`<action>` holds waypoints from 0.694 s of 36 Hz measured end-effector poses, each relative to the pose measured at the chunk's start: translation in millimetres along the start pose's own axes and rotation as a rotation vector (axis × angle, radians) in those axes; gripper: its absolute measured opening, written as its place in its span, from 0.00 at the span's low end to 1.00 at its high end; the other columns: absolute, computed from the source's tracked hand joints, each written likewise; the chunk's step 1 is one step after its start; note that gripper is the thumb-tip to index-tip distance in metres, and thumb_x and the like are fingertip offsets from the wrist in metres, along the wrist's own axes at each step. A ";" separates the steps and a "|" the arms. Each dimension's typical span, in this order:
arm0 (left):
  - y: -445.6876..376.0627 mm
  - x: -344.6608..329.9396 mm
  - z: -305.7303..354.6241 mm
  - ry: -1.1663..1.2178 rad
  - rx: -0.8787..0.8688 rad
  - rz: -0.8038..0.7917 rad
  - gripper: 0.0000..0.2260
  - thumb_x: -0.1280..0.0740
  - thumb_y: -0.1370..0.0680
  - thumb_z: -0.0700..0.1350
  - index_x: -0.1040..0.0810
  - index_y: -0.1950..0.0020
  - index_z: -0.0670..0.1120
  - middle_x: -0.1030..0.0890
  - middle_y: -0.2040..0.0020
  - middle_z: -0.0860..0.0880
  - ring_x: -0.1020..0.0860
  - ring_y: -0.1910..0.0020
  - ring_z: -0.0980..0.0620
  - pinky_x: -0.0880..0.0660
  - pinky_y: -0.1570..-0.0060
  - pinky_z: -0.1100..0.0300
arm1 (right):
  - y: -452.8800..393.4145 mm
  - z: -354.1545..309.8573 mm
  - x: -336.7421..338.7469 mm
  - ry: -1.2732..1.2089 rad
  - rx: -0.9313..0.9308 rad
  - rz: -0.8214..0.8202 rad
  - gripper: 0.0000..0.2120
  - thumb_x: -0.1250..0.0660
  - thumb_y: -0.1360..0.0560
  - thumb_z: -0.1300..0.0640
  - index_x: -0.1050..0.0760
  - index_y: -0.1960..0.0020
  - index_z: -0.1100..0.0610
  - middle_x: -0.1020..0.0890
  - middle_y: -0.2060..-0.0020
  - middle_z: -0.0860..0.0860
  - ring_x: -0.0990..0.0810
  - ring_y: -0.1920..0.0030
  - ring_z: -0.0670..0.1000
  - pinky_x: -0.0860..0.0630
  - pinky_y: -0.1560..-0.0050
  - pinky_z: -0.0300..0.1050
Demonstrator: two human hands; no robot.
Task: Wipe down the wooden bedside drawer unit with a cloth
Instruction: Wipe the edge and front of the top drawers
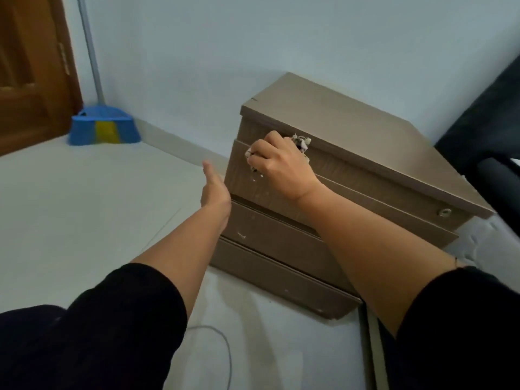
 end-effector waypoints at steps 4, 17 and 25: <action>-12.4 7.5 -6.0 0.037 0.030 -0.026 0.37 0.59 0.23 0.69 0.35 0.26 0.47 0.36 0.25 0.46 0.40 0.25 0.43 0.47 0.27 0.45 | -22.7 -13.9 -28.1 0.026 0.044 -0.049 0.09 0.37 0.31 0.63 0.19 0.64 0.59 0.20 0.64 0.52 0.22 0.62 0.56 0.33 0.70 0.43; -27.4 15.4 -15.0 0.025 -0.031 -0.032 0.40 0.61 0.26 0.72 0.29 0.29 0.50 0.32 0.27 0.50 0.37 0.26 0.46 0.47 0.26 0.43 | -27.5 -30.2 -53.9 0.022 0.122 -0.018 0.07 0.34 0.33 0.64 0.19 0.67 0.58 0.23 0.69 0.50 0.25 0.61 0.53 0.30 0.66 0.44; -12.2 14.3 -7.0 -0.103 -0.106 0.038 0.31 0.59 0.20 0.64 0.27 0.30 0.51 0.30 0.28 0.49 0.33 0.29 0.48 0.41 0.30 0.50 | -7.4 -31.5 -56.7 -0.050 0.143 -0.169 0.09 0.35 0.35 0.64 0.20 0.72 0.56 0.23 0.72 0.49 0.22 0.64 0.52 0.29 0.72 0.40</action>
Point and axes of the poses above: each hand's wrist, its own y-axis away from the middle knuckle, its own x-axis out of the back of the hand, z = x × y, the point moved 8 cm from there along -y, towards the middle knuckle
